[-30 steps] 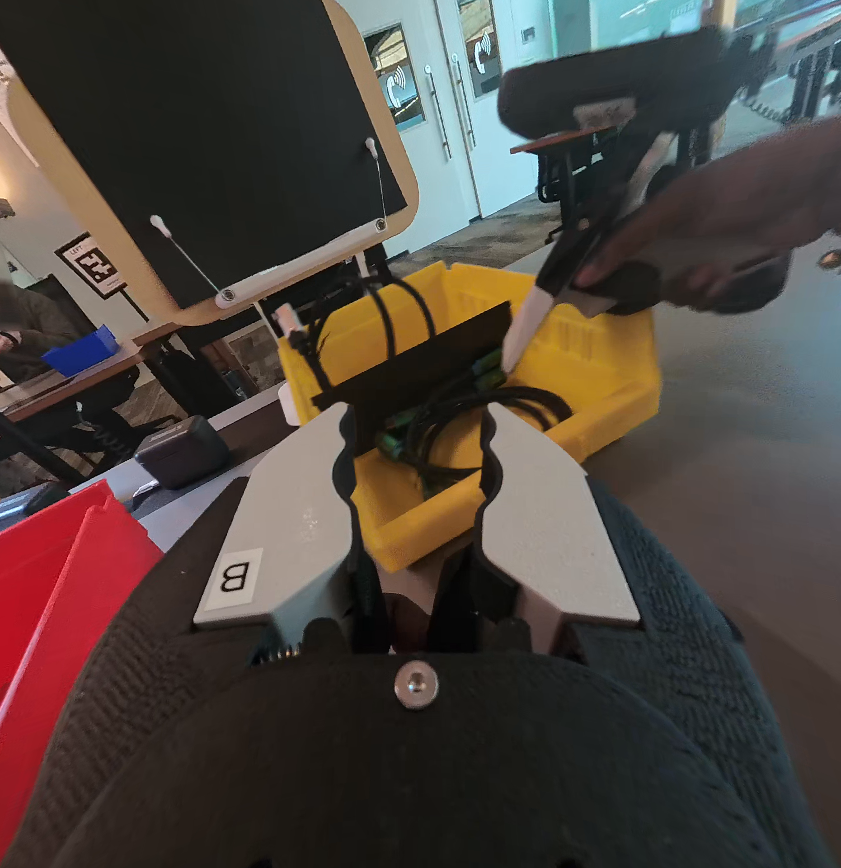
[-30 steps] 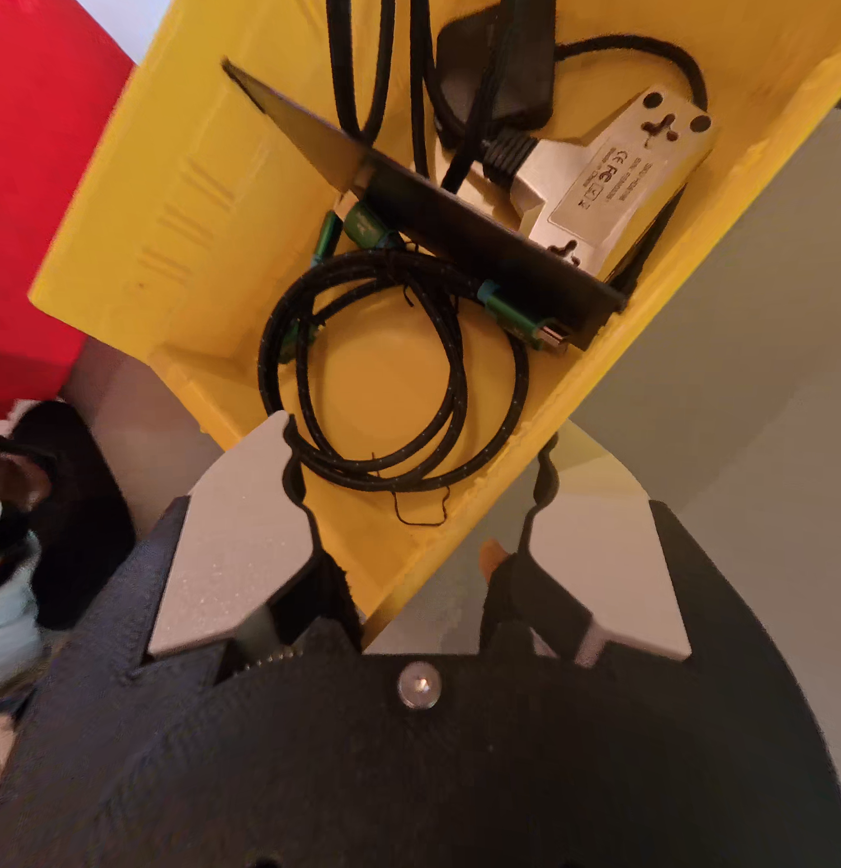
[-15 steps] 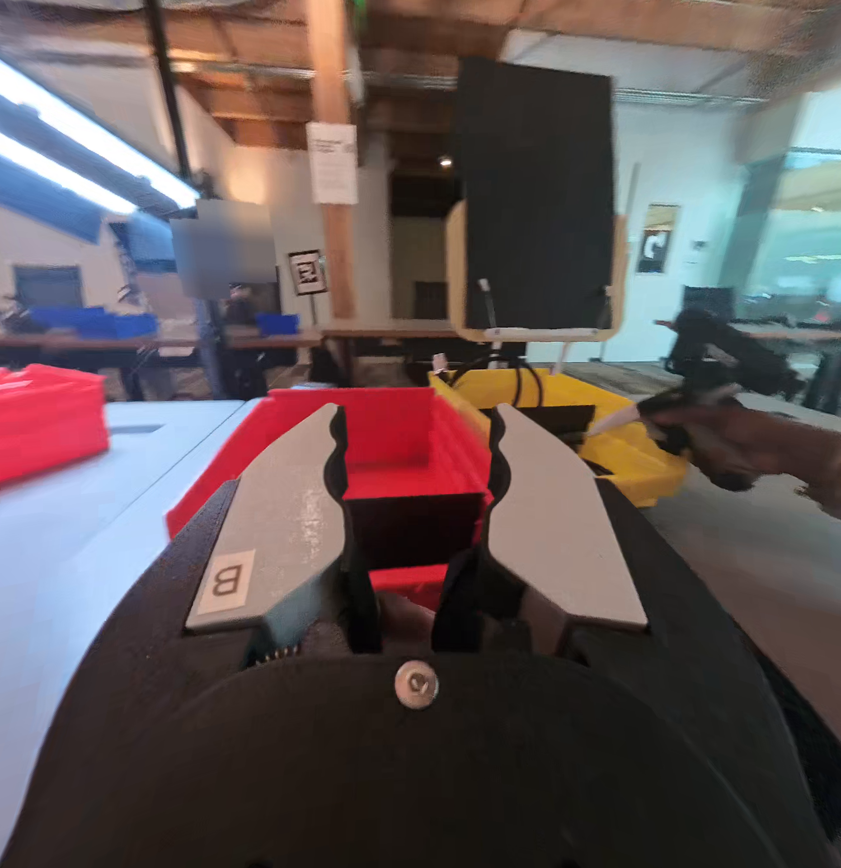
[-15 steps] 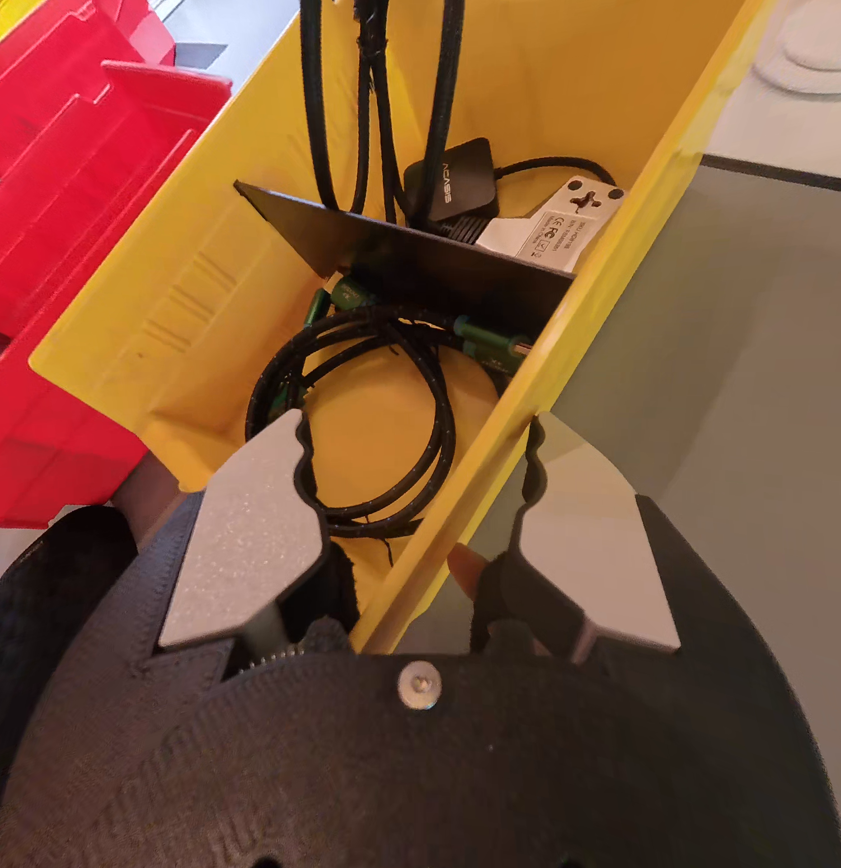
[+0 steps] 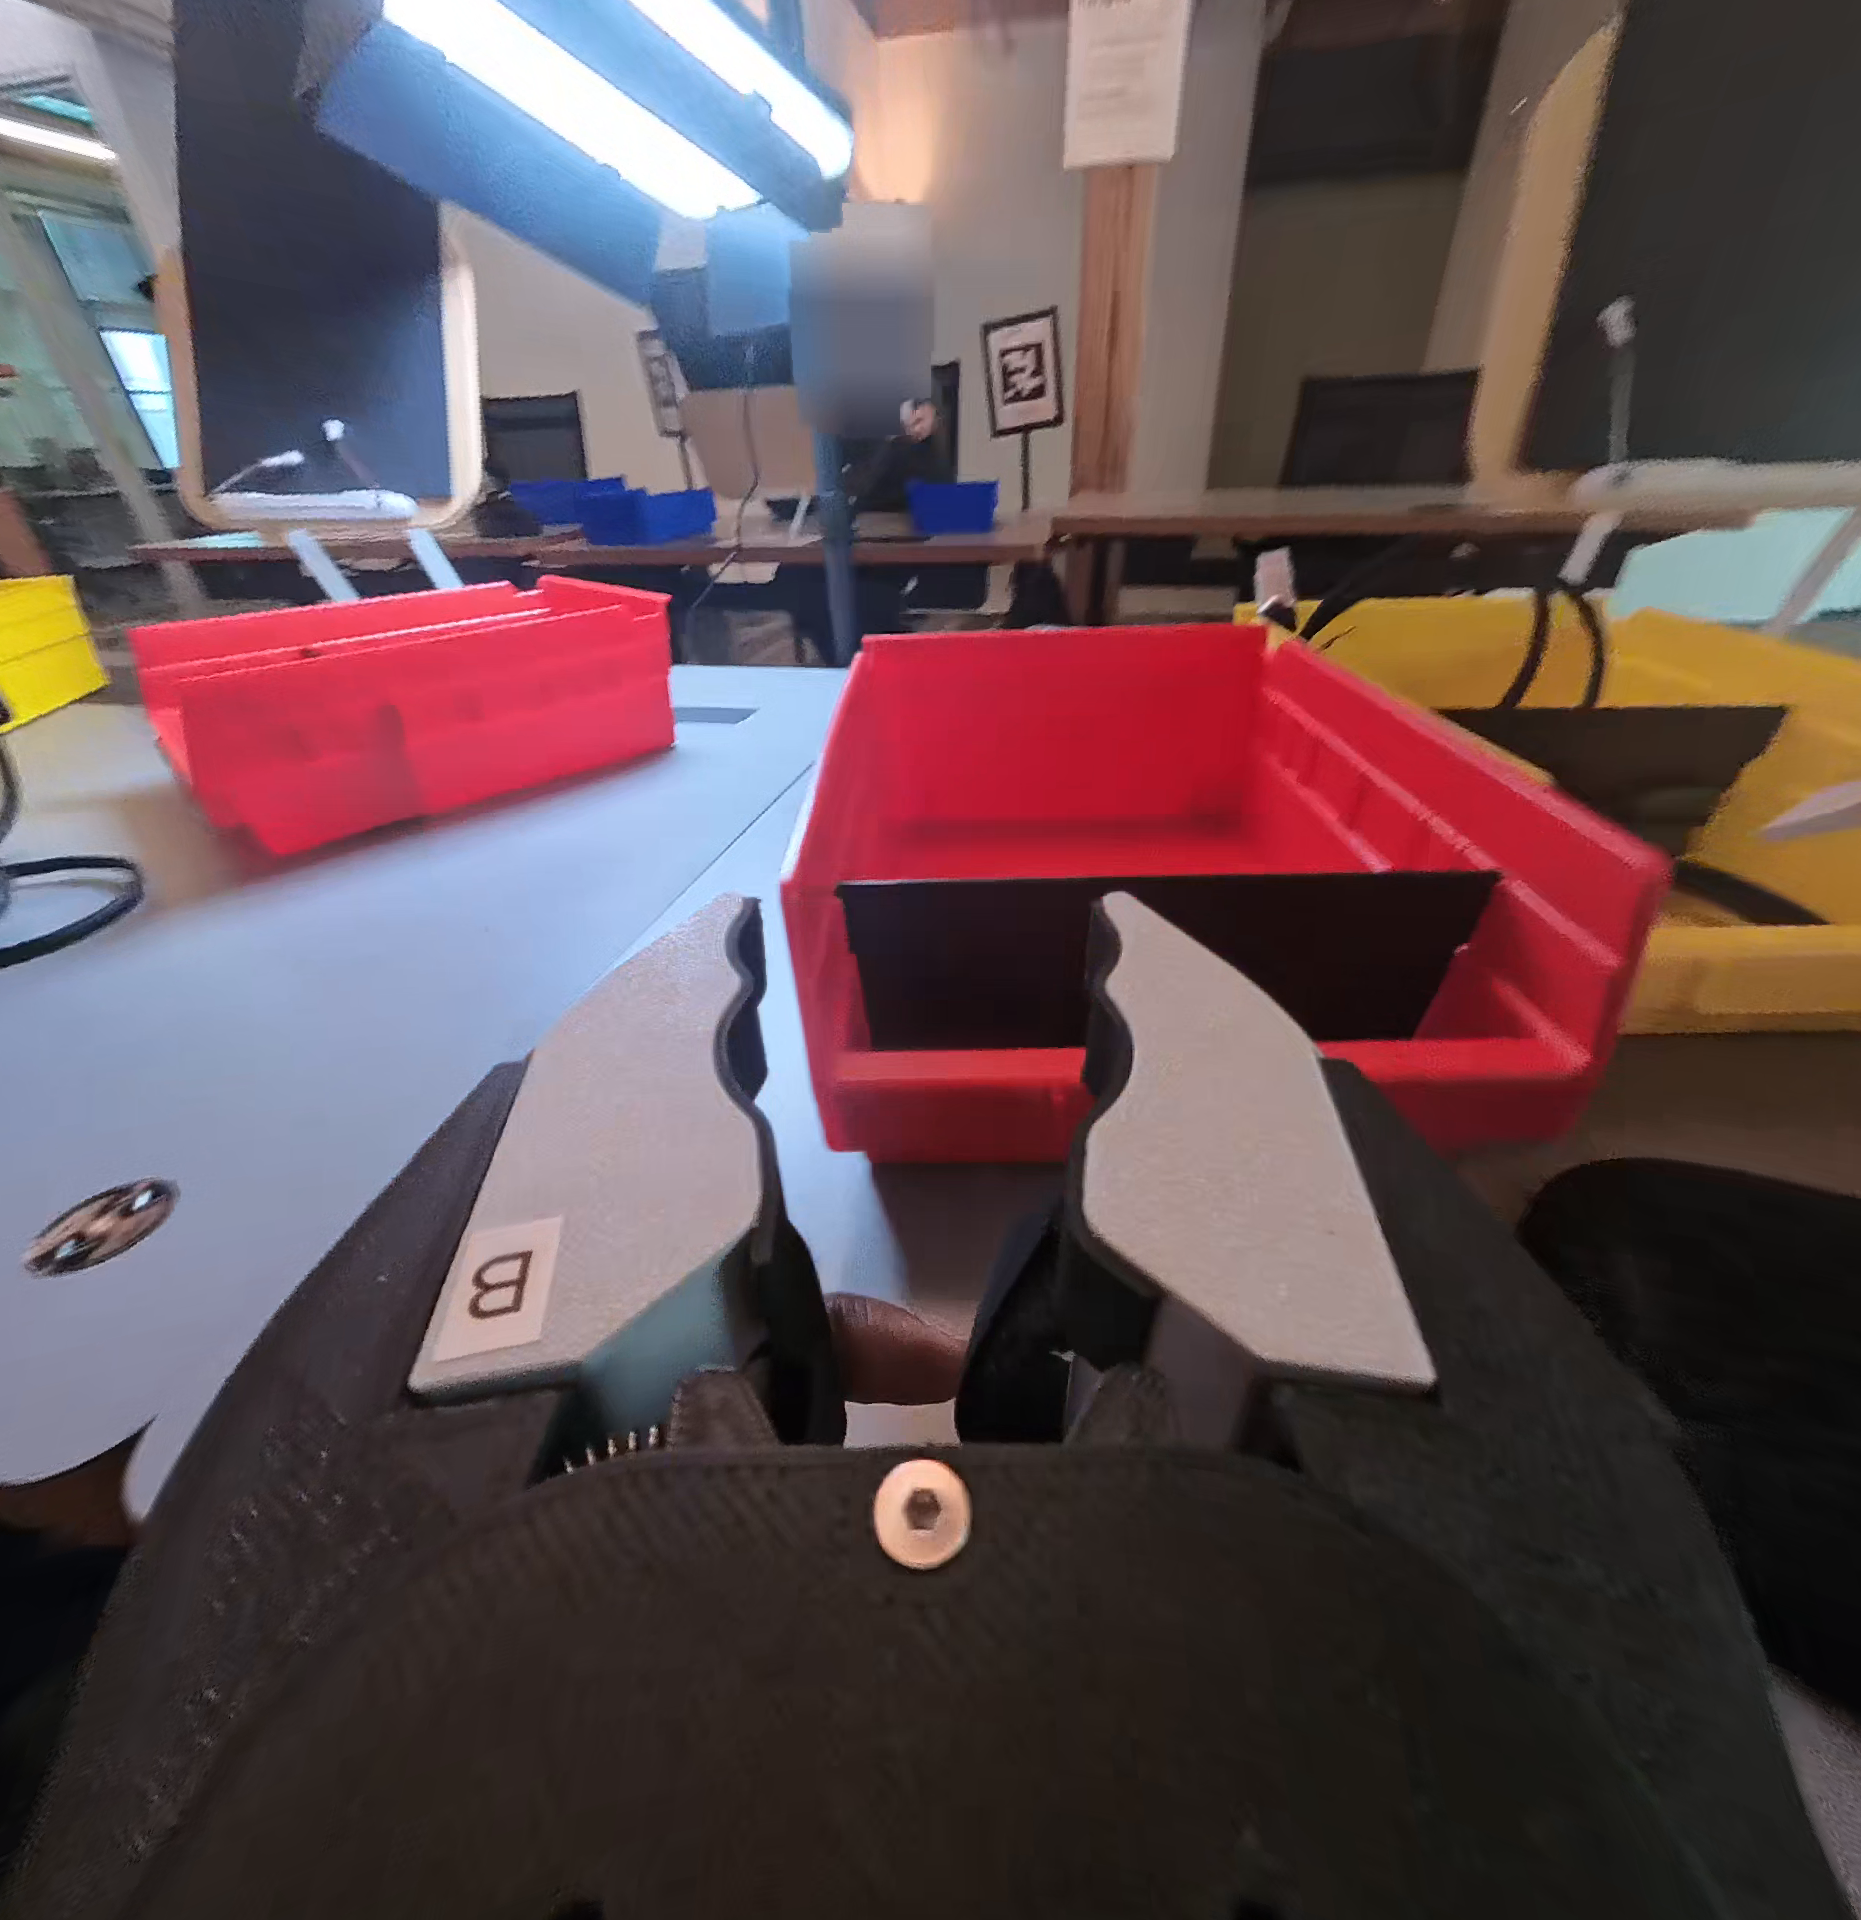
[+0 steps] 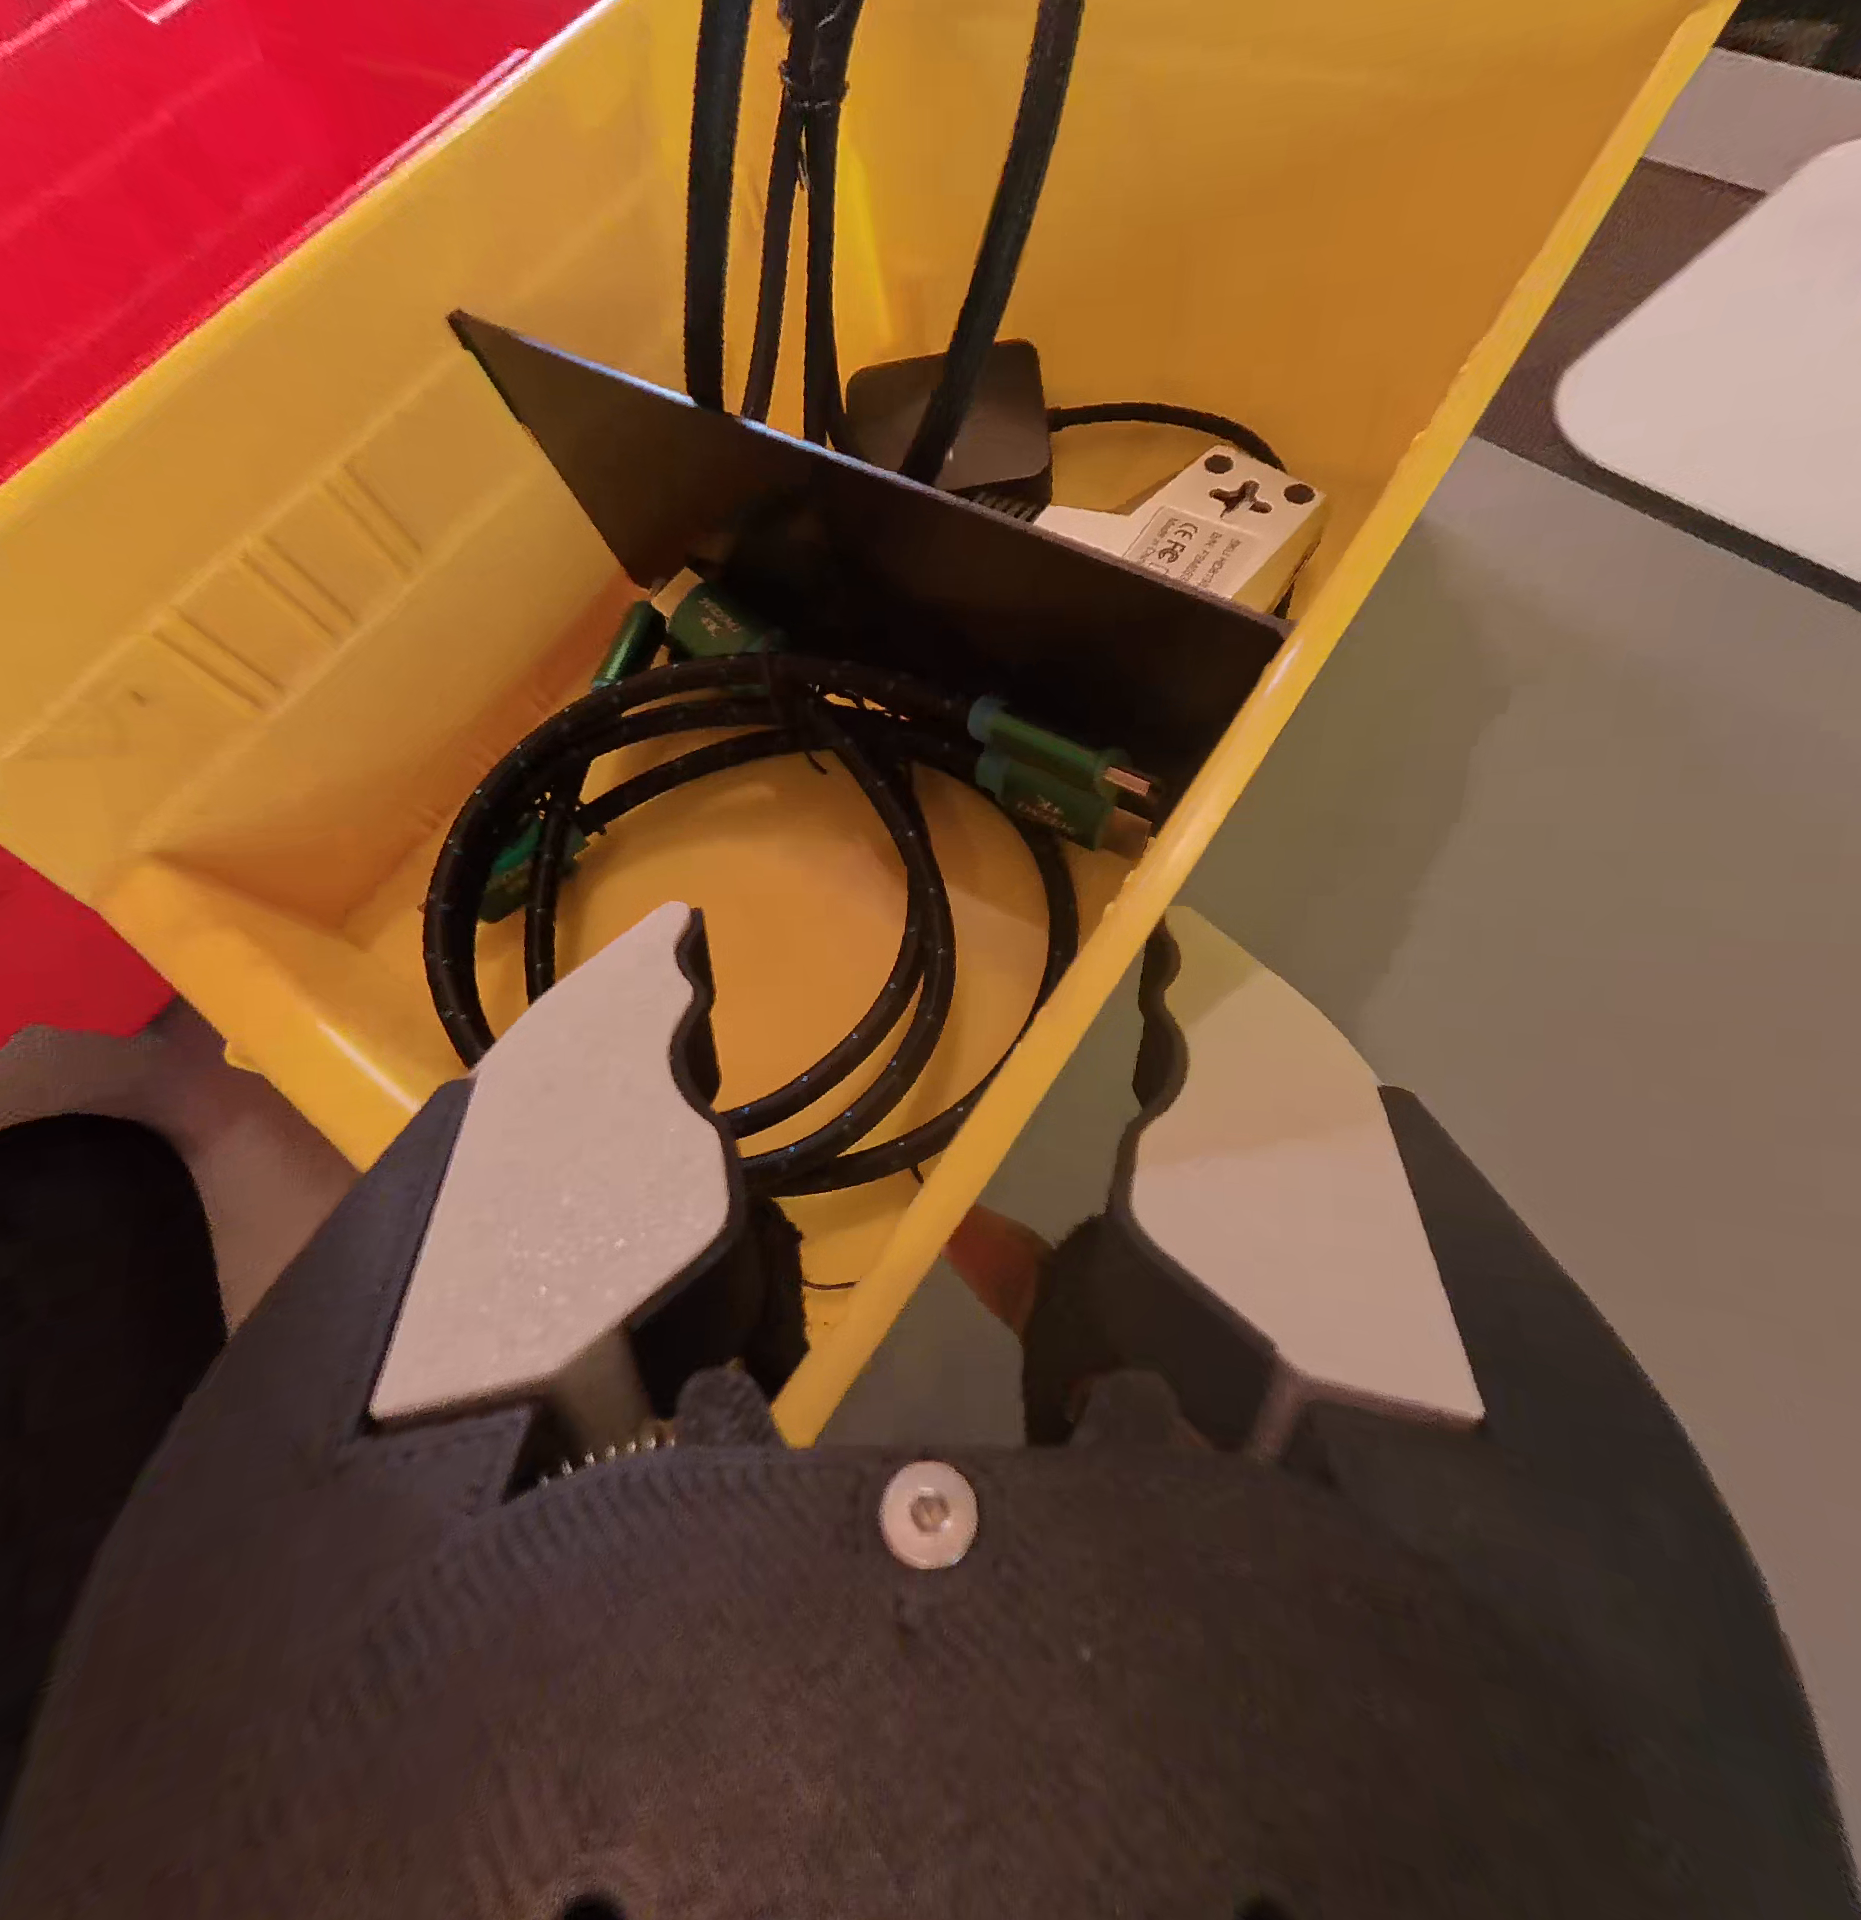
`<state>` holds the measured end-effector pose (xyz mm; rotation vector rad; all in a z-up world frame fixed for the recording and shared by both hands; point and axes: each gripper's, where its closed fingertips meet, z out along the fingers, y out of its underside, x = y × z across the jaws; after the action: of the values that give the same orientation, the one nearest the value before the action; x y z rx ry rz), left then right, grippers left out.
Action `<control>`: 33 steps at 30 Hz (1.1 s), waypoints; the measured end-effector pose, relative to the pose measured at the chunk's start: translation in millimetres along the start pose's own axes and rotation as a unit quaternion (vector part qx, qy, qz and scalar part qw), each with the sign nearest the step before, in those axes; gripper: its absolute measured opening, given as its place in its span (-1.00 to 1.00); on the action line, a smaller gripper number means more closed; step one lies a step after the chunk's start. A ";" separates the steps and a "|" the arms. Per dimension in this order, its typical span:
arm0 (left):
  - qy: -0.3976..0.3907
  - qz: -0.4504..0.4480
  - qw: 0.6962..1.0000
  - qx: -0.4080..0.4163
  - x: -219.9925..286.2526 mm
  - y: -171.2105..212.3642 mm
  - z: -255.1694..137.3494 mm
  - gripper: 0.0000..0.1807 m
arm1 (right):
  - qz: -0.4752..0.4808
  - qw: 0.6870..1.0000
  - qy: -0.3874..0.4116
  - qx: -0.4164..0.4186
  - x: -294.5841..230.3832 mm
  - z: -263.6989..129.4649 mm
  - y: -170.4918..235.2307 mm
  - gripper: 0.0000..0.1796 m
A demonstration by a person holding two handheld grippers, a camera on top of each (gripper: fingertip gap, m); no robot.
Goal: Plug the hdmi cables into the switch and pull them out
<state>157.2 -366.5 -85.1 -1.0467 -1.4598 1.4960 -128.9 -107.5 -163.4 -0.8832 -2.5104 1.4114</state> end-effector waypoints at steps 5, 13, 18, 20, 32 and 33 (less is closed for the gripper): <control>-0.046 -0.022 0.999 -0.003 -22.2 13.7 4.3 -0.35 | -0.007 0.999 -0.049 0.021 -19.4 15.1 -9.7 -0.08; -0.109 0.006 0.993 -0.046 -69.5 38.4 20.2 -0.19 | -0.005 0.970 -0.043 0.239 -18.6 -20.9 -62.1 0.03; 0.010 0.000 0.993 -0.115 -54.8 56.4 44.7 -0.67 | -0.043 0.913 -0.027 0.405 -38.1 -75.1 -97.3 0.24; 0.015 0.014 0.993 -0.116 -51.9 56.1 42.8 -0.95 | -0.071 0.900 -0.029 0.429 -58.7 -85.4 -101.2 0.22; 0.022 -0.051 0.997 -0.052 -47.8 33.3 -41.1 -0.22 | -0.158 0.936 -0.220 0.225 -261.1 -50.5 -3.7 -0.49; 0.031 -0.051 0.997 -0.045 -43.1 32.6 -39.4 -0.21 | -0.169 0.942 -0.207 0.204 -266.9 -39.3 4.6 -0.44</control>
<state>209.7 -393.9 -116.1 -1.0469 -1.5251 1.3251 107.0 -222.6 -101.0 -0.0783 -2.3186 2.0368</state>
